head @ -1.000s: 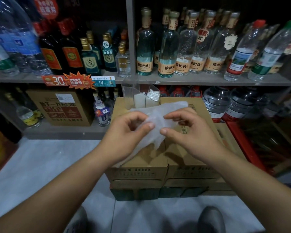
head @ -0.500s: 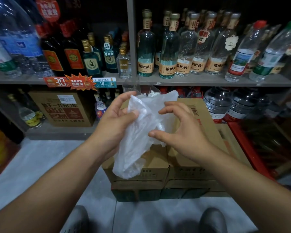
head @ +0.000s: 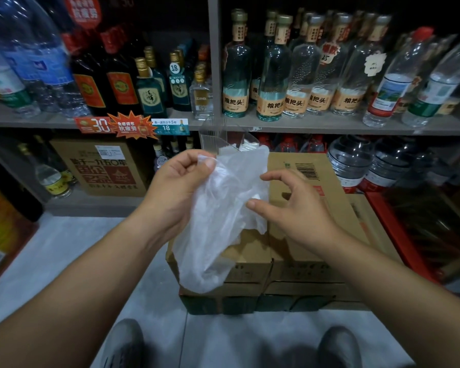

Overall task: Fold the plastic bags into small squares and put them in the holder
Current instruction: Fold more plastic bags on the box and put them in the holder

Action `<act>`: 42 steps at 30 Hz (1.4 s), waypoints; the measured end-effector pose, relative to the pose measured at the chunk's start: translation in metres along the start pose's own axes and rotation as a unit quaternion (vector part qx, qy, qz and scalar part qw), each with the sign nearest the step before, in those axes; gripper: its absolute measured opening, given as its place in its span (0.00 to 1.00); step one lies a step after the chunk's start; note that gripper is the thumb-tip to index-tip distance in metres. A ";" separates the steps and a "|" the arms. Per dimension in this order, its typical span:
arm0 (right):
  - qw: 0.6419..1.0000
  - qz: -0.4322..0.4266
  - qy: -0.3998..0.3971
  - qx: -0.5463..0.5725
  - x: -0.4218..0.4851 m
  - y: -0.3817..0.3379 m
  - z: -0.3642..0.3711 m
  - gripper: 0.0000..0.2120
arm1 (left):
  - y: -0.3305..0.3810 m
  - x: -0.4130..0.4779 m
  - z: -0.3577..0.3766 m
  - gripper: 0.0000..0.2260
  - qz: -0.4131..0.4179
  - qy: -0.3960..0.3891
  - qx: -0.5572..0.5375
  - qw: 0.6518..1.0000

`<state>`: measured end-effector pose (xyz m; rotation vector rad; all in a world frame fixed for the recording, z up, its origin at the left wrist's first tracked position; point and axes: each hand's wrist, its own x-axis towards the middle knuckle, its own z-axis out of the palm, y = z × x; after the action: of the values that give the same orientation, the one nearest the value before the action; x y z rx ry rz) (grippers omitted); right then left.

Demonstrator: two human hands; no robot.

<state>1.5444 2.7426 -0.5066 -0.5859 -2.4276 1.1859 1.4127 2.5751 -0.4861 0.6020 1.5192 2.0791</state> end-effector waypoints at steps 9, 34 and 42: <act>0.955 0.115 -0.075 0.261 -0.003 -0.001 0.014 0.27 | 0.001 -0.001 0.000 0.03 -0.023 0.040 -0.024 0.999; 0.952 0.051 0.119 0.278 0.031 0.011 -0.059 0.05 | 0.021 -0.010 -0.033 0.07 0.018 0.129 0.159 0.979; 0.970 -0.008 0.175 0.169 0.032 0.001 -0.063 0.07 | 0.022 -0.011 -0.037 0.03 0.049 0.120 0.336 0.933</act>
<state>1.5495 2.8009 -0.4665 -0.6083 -1.8825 1.3256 1.3962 2.5353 -0.4766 0.6838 2.4174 1.7109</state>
